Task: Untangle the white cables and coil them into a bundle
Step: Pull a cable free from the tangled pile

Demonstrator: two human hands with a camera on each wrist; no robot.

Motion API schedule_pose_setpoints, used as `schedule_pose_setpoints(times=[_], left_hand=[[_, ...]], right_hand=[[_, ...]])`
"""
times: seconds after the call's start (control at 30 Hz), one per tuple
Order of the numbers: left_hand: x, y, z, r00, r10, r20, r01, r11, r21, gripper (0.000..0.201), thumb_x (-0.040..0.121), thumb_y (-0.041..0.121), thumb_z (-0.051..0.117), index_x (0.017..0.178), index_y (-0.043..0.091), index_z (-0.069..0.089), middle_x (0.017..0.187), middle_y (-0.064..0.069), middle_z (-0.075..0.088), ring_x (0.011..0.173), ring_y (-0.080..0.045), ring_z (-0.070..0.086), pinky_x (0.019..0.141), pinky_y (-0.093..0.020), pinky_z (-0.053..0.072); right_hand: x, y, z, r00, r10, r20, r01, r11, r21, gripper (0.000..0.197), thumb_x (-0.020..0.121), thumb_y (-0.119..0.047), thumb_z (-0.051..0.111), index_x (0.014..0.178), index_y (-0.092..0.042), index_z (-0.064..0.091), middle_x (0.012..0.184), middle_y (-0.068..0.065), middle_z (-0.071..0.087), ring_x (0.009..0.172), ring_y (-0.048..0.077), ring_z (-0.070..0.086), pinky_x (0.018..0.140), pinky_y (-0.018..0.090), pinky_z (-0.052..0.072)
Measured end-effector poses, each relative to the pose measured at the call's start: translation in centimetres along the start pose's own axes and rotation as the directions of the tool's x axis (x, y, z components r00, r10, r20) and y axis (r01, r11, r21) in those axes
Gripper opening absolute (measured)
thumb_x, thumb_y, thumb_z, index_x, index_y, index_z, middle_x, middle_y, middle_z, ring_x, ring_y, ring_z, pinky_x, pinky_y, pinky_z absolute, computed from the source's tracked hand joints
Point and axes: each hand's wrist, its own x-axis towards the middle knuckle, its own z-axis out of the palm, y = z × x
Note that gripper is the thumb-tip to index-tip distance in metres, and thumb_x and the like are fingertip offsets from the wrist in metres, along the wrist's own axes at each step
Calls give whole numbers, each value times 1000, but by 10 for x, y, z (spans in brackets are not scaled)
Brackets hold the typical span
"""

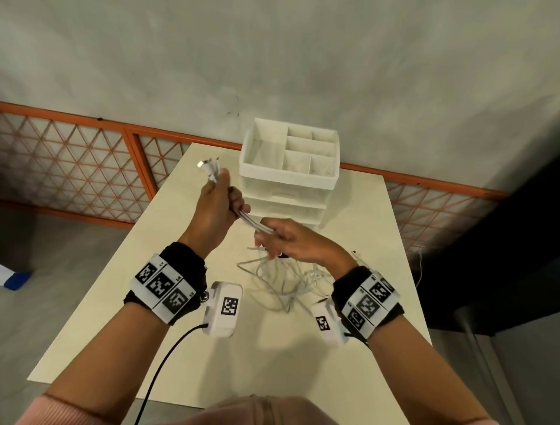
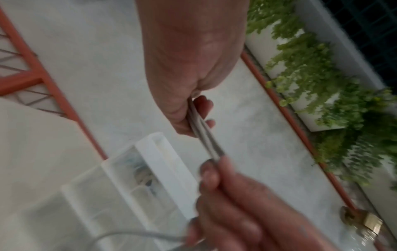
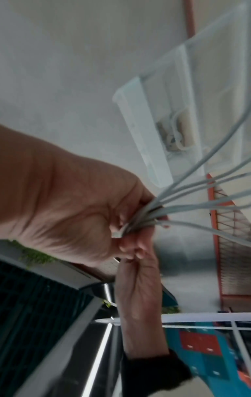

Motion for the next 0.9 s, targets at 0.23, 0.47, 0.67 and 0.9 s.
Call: schedule_pose_setpoints(times=[0.23,0.47,0.67,0.9], left_hand=[[-6,-39,-18,944,-326,-52,317,852,416,25,98,31,43,103,10,55,89,-8,44,74,-21,47,68,-27,47],[-24,-33,5,966,-86,245,-71,820,569,60,101,43,24,72,4,60,75,0,69,73,-12,65,75,-18,46],[-28,-22,9,906,-125,404,-63,905,421,45,94,53,32,62,22,29,58,7,16,48,-9,14,46,-21,15],[-22,-26,11,911,-59,409,-74,951,302,42,90,55,32,67,20,24,62,4,15,52,-10,15,47,-20,24]], right_hand=[[5,-20,-15,943,-93,-318,34,982,-186,47,97,-39,44,56,-17,40,54,-3,38,50,11,35,58,25,32],[9,-19,-27,952,0,-306,-46,989,-143,49,95,-28,49,48,-16,40,37,-10,42,47,9,51,59,32,41],[-5,-15,-48,948,132,-291,-116,991,73,54,91,-50,50,52,-15,38,40,-7,29,37,10,32,49,24,35],[-7,16,-30,923,196,-332,-71,932,355,52,100,-47,27,58,-17,35,47,-7,28,43,10,33,62,28,41]])
